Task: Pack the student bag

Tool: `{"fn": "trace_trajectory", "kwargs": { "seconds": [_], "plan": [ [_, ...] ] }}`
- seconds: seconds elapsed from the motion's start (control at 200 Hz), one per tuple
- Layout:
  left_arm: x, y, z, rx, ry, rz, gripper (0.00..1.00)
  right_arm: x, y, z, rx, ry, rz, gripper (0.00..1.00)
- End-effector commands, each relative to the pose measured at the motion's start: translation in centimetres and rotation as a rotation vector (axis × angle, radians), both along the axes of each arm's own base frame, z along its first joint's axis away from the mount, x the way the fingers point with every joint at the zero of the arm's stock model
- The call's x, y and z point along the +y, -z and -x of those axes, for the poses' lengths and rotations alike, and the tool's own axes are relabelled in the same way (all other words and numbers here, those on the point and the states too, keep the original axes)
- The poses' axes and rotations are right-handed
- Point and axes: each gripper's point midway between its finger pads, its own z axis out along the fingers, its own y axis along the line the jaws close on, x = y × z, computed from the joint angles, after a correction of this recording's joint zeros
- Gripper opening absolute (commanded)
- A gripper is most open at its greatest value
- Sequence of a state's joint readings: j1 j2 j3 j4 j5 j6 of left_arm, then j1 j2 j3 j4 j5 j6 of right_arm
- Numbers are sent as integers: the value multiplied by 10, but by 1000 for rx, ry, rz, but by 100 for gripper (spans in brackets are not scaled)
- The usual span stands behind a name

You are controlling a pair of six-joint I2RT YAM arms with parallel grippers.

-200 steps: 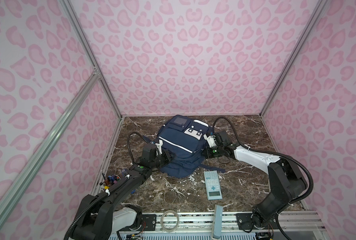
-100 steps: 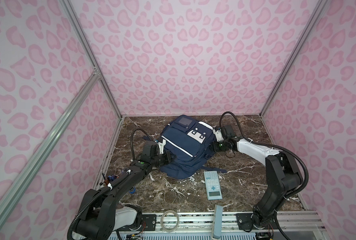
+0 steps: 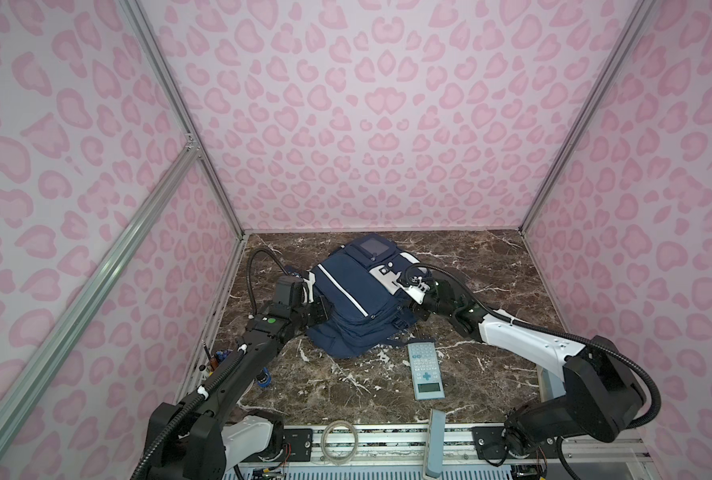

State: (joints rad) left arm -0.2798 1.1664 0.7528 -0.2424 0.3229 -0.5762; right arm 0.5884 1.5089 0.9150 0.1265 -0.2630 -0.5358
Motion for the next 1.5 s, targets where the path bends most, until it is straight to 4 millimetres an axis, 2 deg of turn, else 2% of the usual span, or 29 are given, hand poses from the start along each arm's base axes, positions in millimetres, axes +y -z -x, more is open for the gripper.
{"fn": "trace_trajectory", "kwargs": {
  "seconds": [0.0,0.135,0.255,0.33,0.475,0.555,0.64,0.72,0.775,0.92,0.995,1.035,1.085,1.16,1.25,1.365,1.42,1.475,1.495],
  "plan": [
    [-3,-14,-8,-61,3,20,17,24,-3,-1,-156,-166,125,48],
    [-4,-12,-12,-50,4,28,16,39,15,19,-166,-283,226,49],
    [-4,-13,-15,-52,-3,28,15,31,27,28,-189,-293,335,51],
    [-6,-16,-14,-58,7,43,14,32,24,25,-218,-291,338,50],
    [-6,-16,-14,-55,11,38,14,35,31,20,-205,-300,399,47],
    [-7,-15,-13,-53,15,42,13,33,25,16,-238,-281,380,46],
    [-8,-15,-13,-57,17,52,13,45,26,16,-262,-326,355,38],
    [-7,-16,-16,-58,13,42,13,57,36,20,-223,-364,375,13],
    [-4,-16,-20,-61,0,30,13,63,38,27,-186,-376,395,1],
    [17,-15,-50,-81,-89,-29,16,72,11,48,-136,-399,254,0],
    [30,-21,-65,-103,-154,-85,23,73,2,47,-128,-369,204,0],
    [36,-26,-69,-116,-185,-105,45,74,0,45,-114,-355,196,0],
    [42,-36,-68,-146,-220,-122,60,75,5,42,-77,-336,191,0],
    [49,-53,-56,-216,-261,-154,62,76,17,37,-15,-323,183,0],
    [37,-62,-33,-274,-233,-151,59,79,25,33,29,-310,158,0],
    [-16,-48,0,-258,-96,25,39,87,20,36,58,-320,90,0],
    [-34,-41,13,-256,-68,48,38,90,17,40,68,-338,67,0],
    [-43,-35,19,-262,-71,46,37,92,15,41,79,-342,47,0],
    [-46,-33,21,-263,-73,53,33,93,14,41,80,-343,44,0]
  ]
}}
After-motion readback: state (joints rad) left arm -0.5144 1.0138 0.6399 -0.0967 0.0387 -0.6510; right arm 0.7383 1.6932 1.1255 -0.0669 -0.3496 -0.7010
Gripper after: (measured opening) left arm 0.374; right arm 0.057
